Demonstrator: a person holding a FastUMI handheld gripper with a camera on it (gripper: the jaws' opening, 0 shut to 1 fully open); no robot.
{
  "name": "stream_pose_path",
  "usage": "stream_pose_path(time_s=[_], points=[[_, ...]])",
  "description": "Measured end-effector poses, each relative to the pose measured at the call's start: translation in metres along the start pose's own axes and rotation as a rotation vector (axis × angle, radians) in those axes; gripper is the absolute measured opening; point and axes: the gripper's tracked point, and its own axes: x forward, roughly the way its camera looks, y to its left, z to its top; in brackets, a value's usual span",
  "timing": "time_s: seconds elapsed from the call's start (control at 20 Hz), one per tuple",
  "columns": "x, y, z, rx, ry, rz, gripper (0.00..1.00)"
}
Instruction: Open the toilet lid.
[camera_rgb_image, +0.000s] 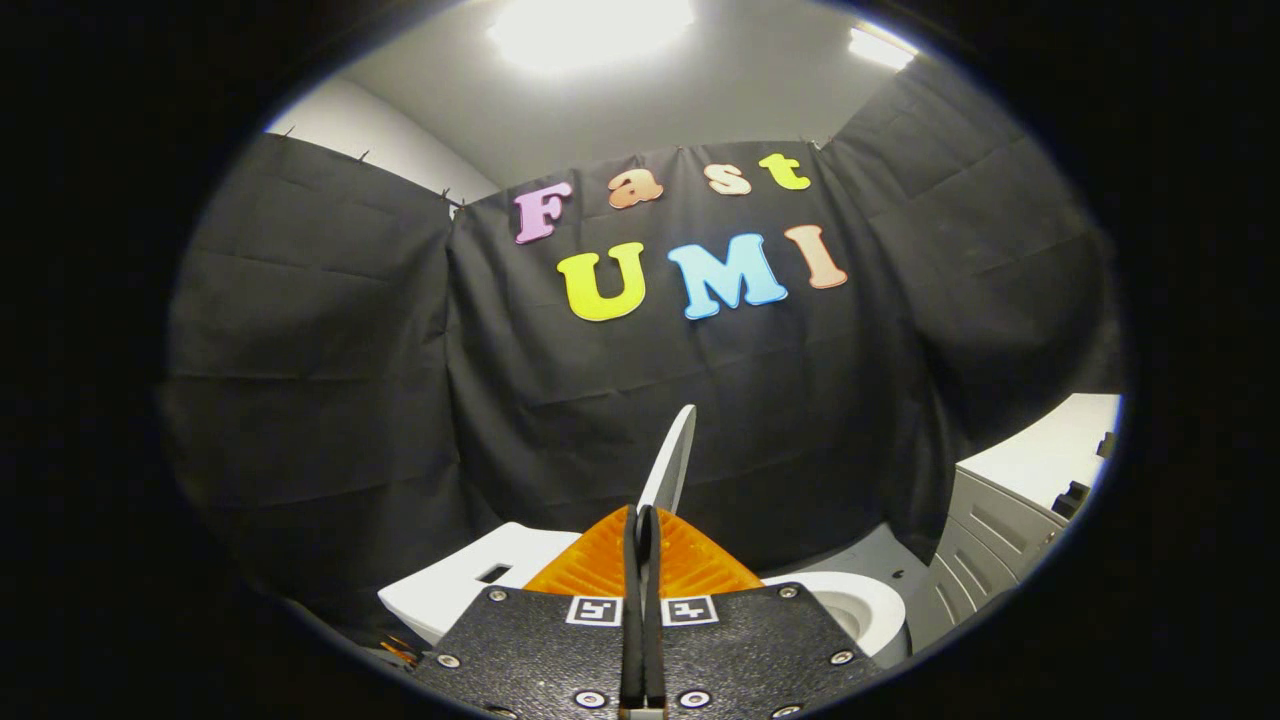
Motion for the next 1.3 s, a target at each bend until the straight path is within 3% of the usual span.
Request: stream_pose_path(time_s=[1.3], points=[[0.035, 0.193, -0.025, -0.265, -0.069, 0.226, 0.00]])
